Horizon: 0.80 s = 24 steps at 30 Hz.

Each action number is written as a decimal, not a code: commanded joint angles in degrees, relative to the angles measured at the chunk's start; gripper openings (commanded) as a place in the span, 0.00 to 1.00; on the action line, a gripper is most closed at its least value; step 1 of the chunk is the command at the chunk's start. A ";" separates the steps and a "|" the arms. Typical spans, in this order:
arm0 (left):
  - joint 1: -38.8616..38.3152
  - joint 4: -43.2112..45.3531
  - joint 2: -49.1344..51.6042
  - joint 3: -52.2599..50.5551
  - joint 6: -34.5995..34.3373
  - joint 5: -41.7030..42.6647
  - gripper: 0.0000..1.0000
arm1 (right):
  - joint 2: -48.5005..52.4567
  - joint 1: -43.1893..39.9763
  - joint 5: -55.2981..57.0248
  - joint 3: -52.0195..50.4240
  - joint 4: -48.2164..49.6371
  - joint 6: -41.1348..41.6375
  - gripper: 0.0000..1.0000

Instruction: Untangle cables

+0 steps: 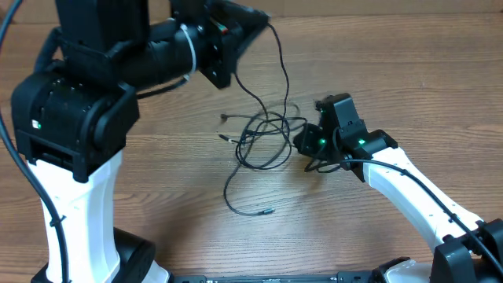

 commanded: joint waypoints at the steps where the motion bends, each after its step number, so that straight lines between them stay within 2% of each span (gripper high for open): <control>1: 3.26 1.49 0.13 0.22 -0.76 -4.26 0.04 | -0.24 -0.13 13.44 0.15 -1.88 0.13 0.46; 2: 4.26 2.05 0.11 0.26 -0.76 -4.26 0.04 | -0.24 -0.20 13.79 0.15 -1.99 0.11 0.54; 6: 10.05 5.64 -0.17 0.35 -2.10 -4.24 0.04 | -0.24 -1.55 14.05 0.17 -1.79 0.13 0.66; 8: 15.63 13.05 -0.59 0.35 -7.56 -3.58 0.04 | -0.24 -3.78 14.03 0.17 -2.12 0.13 0.76; 12: 18.38 21.70 -0.76 0.35 -10.97 -3.61 0.04 | -0.26 -6.56 11.56 0.17 -2.64 0.13 0.79; 16: 18.58 25.99 -0.70 0.33 -11.76 -5.20 0.04 | -0.24 -8.81 8.02 0.15 -3.21 0.11 0.81; 19: 18.53 25.00 -0.50 0.22 -11.76 -11.58 0.04 | -0.24 -9.25 6.54 0.15 -3.69 0.09 0.84; 24: 18.53 12.44 1.42 0.13 -11.74 -16.94 0.04 | -0.24 -9.25 1.99 0.15 -3.78 -1.20 0.88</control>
